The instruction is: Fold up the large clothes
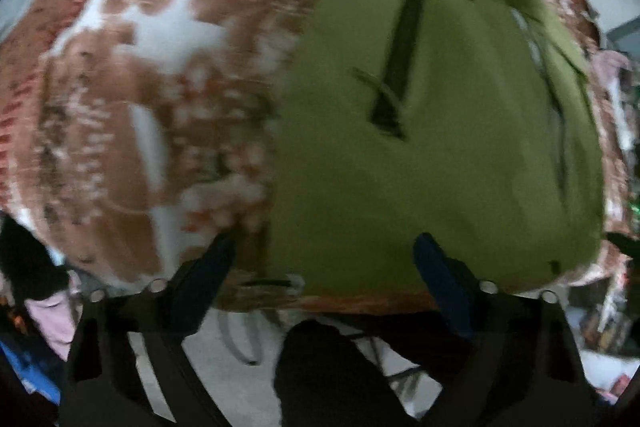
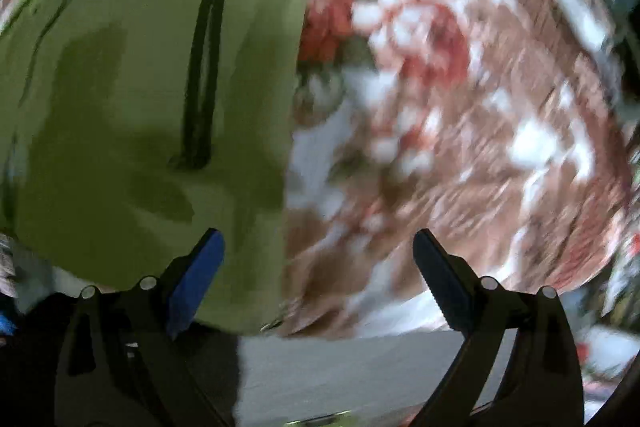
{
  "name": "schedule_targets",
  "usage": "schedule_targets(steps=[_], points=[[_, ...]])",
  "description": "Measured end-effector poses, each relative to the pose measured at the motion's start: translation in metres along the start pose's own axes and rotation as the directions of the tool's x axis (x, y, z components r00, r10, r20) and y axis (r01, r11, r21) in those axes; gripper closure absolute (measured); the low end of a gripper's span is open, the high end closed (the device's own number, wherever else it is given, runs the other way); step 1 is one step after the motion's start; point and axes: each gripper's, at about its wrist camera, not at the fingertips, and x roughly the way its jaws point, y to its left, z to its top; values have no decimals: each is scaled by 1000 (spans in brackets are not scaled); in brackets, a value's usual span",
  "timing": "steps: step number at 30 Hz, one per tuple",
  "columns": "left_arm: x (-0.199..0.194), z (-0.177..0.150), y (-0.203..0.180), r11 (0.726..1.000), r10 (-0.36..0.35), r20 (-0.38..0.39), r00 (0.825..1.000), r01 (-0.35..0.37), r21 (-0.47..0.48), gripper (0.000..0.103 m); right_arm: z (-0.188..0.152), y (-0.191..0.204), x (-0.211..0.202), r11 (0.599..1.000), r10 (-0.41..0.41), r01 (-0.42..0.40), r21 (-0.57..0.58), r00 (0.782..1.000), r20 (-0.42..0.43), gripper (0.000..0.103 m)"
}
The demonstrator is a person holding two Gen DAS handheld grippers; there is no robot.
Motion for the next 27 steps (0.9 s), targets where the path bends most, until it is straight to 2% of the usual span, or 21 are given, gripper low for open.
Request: schedule_targets(steps=[4,7,9,10,12,14,16,17,19,21,22,24,26,27], points=[[-6,5,-15,993,-94,2,996,93,73,16,-8,10,12,997,59,-58,43,998,-27,9],[-5,11,-13,991,-106,-14,994,107,83,16,-12,24,17,991,129,-128,33,991,-31,10],[3,13,-8,993,-100,-39,994,102,60,23,-12,38,14,988,152,-153,-1,988,-35,17],[7,15,-6,993,-112,-61,992,115,38,32,-12,43,12,988,153,-153,-12,988,-31,17],[9,18,-6,991,-132,-70,989,134,29,33,-11,48,11,987,161,-162,-24,986,-32,19],[7,20,-12,985,-165,-77,983,169,47,36,-10,45,16,988,151,-152,-16,987,-53,30],[1,19,-19,974,-212,-76,974,217,66,40,-5,38,18,988,153,-154,-7,986,-63,51],[-1,19,-22,973,-214,-69,974,219,77,40,-4,36,16,987,161,-162,-2,985,-65,55],[5,17,-24,979,-180,-77,981,186,87,42,-1,34,14,987,161,-162,-17,985,-62,72],[16,14,-16,988,-126,-95,987,133,75,53,0,36,16,987,153,-156,-40,986,-72,72],[19,13,-14,991,-105,-102,989,112,67,57,1,37,17,988,144,-148,-50,987,-76,77],[17,13,-12,992,-110,-92,990,115,54,66,2,41,19,990,112,-119,-80,990,-87,89],[10,14,-16,990,-122,-82,989,127,63,83,1,48,14,990,97,-104,-92,992,-77,93],[2,15,-18,988,-125,-71,990,131,83,86,1,50,8,991,85,-91,-97,994,-63,99]])
